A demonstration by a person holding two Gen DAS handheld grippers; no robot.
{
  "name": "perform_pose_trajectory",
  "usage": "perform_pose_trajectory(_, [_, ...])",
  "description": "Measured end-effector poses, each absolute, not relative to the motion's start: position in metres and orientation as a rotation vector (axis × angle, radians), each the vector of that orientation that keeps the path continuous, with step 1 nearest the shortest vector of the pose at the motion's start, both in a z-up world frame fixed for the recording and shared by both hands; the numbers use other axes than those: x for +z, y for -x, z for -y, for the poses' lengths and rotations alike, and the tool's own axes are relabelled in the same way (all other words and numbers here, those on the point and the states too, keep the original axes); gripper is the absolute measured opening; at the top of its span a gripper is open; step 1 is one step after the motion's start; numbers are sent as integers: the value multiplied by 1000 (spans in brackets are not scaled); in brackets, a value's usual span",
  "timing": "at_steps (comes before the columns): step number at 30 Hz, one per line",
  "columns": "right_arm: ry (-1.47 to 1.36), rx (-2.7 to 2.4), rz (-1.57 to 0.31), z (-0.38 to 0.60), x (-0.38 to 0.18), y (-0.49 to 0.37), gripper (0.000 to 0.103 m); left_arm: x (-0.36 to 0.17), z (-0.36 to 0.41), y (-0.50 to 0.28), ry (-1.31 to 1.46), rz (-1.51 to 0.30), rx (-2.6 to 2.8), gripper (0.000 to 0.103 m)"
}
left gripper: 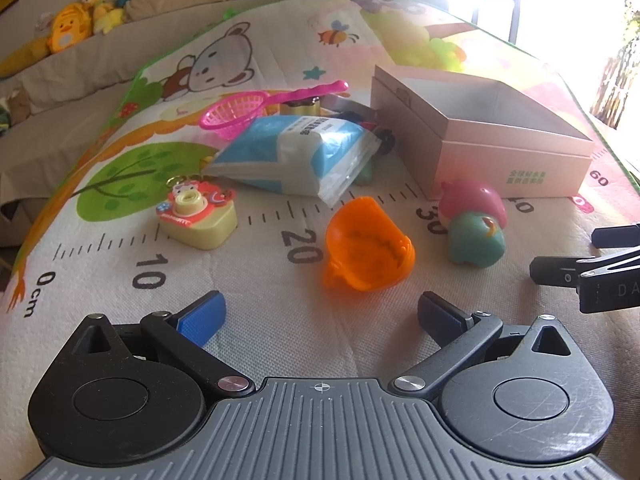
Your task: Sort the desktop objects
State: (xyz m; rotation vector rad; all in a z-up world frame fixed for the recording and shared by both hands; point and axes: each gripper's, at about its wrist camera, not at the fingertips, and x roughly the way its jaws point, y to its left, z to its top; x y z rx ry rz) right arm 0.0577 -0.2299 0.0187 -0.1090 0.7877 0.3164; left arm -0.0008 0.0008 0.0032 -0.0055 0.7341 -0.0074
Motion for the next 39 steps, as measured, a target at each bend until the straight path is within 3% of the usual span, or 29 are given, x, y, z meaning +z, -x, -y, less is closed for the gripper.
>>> perform_pose_trajectory(14, [218,359,-563,230,60,-39,103,19,13,-22,-83,-738,-73,103])
perform_pose_trajectory(22, [173,366,-597,234,62,-49,103,15,7,-61,-193,-717,62,103])
perform_pose_trajectory(29, [185,546,-596,195,65,-52,101,28,-44,-60,-103,-707,200,103])
perform_pose_trajectory(35, [213,605,-660,152,50,-77,88,33,-63,-41,26,-696,176,103])
perform_pose_trajectory(39, [172,606,-732,137,41,-97,67,32,-72,-30,82,-684,164,103])
